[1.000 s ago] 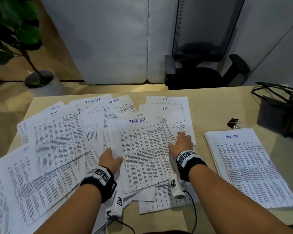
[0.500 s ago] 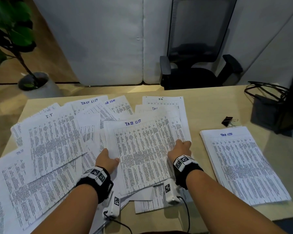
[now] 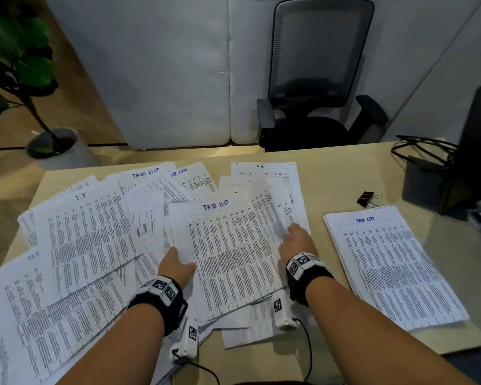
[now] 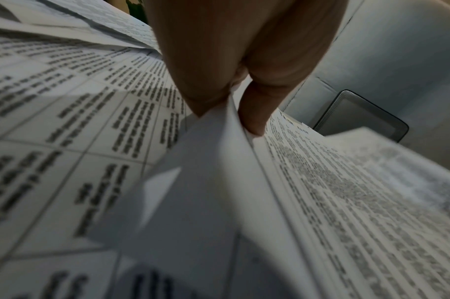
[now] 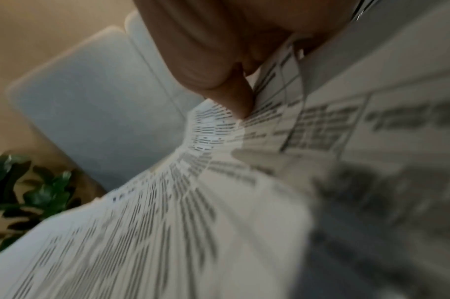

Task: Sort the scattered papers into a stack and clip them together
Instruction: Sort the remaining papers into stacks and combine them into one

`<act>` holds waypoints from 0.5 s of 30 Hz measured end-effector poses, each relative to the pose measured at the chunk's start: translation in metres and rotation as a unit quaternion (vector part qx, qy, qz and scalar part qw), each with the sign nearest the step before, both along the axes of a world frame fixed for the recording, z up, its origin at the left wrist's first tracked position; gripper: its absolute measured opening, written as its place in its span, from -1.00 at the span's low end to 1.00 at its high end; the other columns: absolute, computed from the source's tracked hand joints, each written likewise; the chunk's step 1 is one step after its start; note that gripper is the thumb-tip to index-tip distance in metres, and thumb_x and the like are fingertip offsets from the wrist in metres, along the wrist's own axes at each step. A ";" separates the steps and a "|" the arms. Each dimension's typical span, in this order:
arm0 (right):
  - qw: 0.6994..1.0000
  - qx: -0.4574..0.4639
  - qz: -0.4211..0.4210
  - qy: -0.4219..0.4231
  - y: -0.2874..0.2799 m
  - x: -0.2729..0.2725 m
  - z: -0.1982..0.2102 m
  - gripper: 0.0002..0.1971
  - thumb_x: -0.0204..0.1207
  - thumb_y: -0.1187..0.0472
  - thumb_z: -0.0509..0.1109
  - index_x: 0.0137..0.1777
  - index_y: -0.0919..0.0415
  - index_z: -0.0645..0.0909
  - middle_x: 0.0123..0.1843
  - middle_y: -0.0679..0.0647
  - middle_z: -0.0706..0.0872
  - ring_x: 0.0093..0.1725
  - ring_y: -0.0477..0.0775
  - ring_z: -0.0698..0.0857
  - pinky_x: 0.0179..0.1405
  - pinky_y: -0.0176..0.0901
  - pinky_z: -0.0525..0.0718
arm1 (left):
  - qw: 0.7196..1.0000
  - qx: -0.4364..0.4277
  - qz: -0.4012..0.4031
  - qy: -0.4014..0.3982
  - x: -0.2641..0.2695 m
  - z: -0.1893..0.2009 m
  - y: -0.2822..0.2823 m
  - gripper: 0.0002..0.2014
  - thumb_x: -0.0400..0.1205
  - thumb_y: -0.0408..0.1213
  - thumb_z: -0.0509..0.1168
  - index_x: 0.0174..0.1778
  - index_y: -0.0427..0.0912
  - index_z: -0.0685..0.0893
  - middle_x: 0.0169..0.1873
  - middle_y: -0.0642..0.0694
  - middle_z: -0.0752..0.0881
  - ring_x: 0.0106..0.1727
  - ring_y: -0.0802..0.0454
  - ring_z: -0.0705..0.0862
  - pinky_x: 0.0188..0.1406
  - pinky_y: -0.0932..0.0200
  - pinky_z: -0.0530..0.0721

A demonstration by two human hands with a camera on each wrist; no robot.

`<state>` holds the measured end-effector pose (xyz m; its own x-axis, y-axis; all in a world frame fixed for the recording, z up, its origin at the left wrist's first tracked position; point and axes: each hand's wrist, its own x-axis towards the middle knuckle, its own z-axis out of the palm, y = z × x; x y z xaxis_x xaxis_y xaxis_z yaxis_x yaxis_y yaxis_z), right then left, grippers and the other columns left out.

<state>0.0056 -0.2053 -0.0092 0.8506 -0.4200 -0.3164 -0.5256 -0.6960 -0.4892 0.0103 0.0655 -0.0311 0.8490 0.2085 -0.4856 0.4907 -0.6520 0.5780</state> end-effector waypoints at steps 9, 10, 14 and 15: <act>0.913 -0.024 0.000 -0.406 -0.014 0.034 0.082 -0.74 0.44 0.55 0.28 -0.09 0.19 0.65 -0.06 0.05 0.63 -0.11 0.08 0.63 -0.12 0.07 0.68 | 1.000 -0.016 0.008 0.004 -0.006 0.001 -0.001 -0.74 0.56 -0.36 0.37 0.06 -0.30 0.43 -0.03 -0.25 0.61 0.04 -0.23 0.64 0.09 -0.08 0.65; 0.896 -0.015 0.017 -0.444 -0.011 0.036 0.091 -0.74 0.41 0.56 0.27 -0.09 0.23 0.65 -0.07 0.07 0.63 -0.13 0.05 0.63 -0.16 0.03 0.68 | 0.999 -0.035 0.023 -0.006 -0.007 0.002 -0.001 -0.69 0.55 -0.41 0.37 0.14 -0.26 0.44 0.00 -0.23 0.64 0.05 -0.23 0.66 0.13 -0.12 0.67; 0.824 0.006 0.077 -0.561 0.002 0.040 0.125 -0.73 0.37 0.55 0.20 -0.07 0.35 0.67 -0.09 0.16 0.65 -0.11 -0.02 0.63 -0.16 -0.31 0.62 | 0.996 -0.072 0.031 -0.048 -0.013 0.013 -0.005 -0.10 0.56 -0.58 0.28 0.68 0.08 -0.05 -0.03 -0.13 0.63 -0.23 -0.11 0.62 -0.20 0.12 0.63; 0.808 0.017 0.090 -0.583 0.005 0.040 0.132 -0.73 0.34 0.54 0.19 -0.09 0.37 0.67 -0.11 0.18 0.66 -0.12 -0.03 0.62 -0.15 -0.37 0.59 | 0.996 -0.075 0.021 -0.053 -0.015 0.017 -0.006 -0.05 0.57 -0.60 0.26 0.68 0.14 -0.12 -0.01 -0.20 0.67 -0.30 -0.10 0.63 -0.32 0.17 0.60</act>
